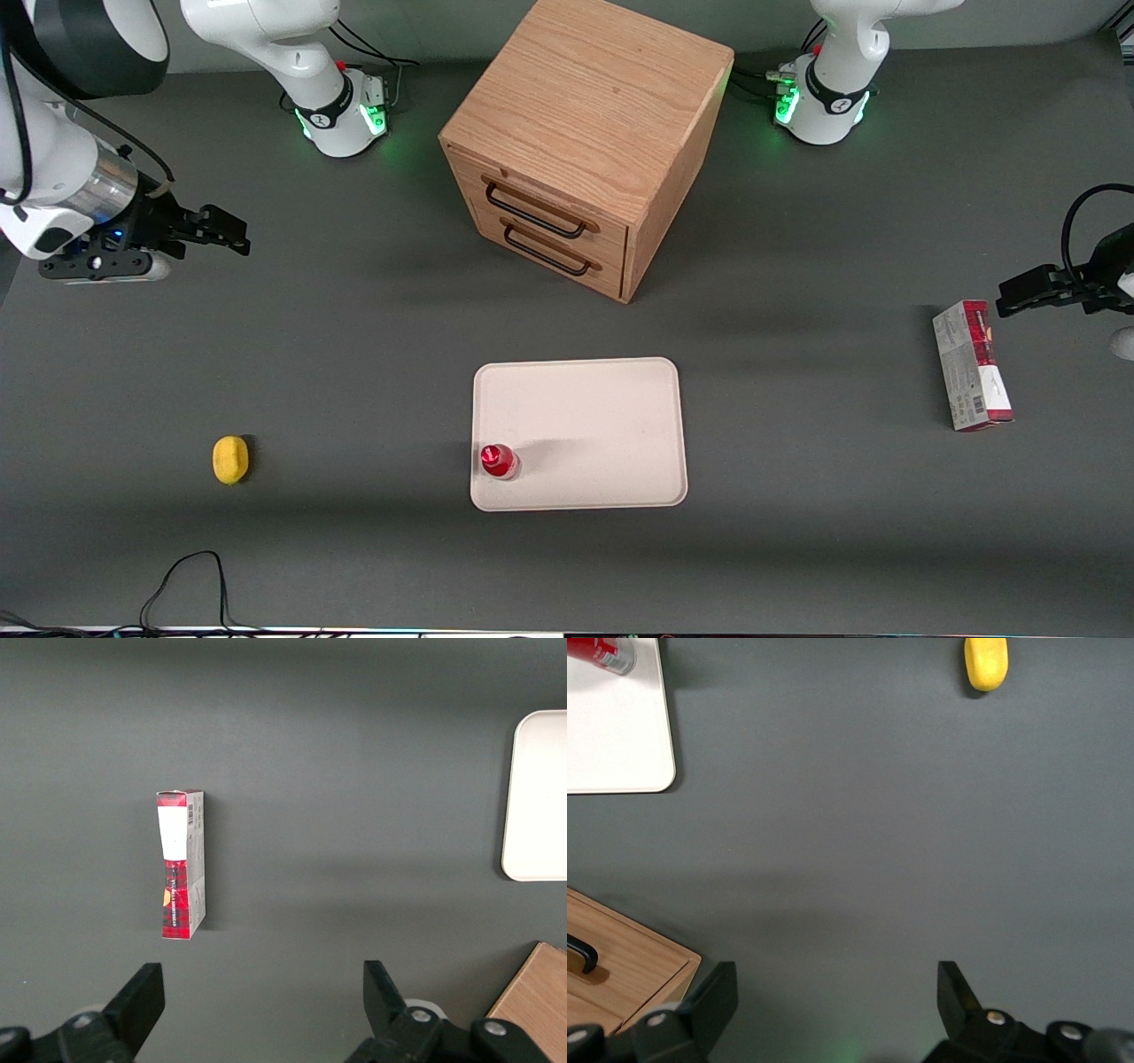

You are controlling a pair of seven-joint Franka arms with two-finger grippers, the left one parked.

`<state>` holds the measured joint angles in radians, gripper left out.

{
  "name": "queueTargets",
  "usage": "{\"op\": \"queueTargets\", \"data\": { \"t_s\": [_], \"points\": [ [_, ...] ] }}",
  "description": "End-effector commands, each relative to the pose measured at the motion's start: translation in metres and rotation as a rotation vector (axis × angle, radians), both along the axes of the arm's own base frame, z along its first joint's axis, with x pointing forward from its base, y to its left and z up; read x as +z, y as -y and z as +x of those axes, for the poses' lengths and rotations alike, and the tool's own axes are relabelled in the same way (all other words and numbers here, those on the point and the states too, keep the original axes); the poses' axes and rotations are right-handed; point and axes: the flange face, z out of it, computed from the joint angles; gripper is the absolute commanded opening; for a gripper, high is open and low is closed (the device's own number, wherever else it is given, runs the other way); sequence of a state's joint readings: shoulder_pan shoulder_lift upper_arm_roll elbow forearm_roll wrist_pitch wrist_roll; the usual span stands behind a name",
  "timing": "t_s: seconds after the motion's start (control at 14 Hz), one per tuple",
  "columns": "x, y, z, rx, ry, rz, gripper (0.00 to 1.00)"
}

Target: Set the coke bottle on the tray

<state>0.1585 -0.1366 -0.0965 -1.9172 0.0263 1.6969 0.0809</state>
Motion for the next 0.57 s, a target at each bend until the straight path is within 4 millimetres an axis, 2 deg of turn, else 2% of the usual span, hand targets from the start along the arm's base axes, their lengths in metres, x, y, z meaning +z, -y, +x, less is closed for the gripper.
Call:
{"op": "queueTargets", "data": {
  "t_s": [0.0,0.21,0.5],
  "points": [
    [0.006,0.006,0.000,0.010,-0.007,0.019,1.00],
    [0.017,0.011,-0.002,0.064,-0.012,0.015,1.00],
    [0.025,-0.008,0.000,0.104,0.005,0.004,1.00]
  ]
}}
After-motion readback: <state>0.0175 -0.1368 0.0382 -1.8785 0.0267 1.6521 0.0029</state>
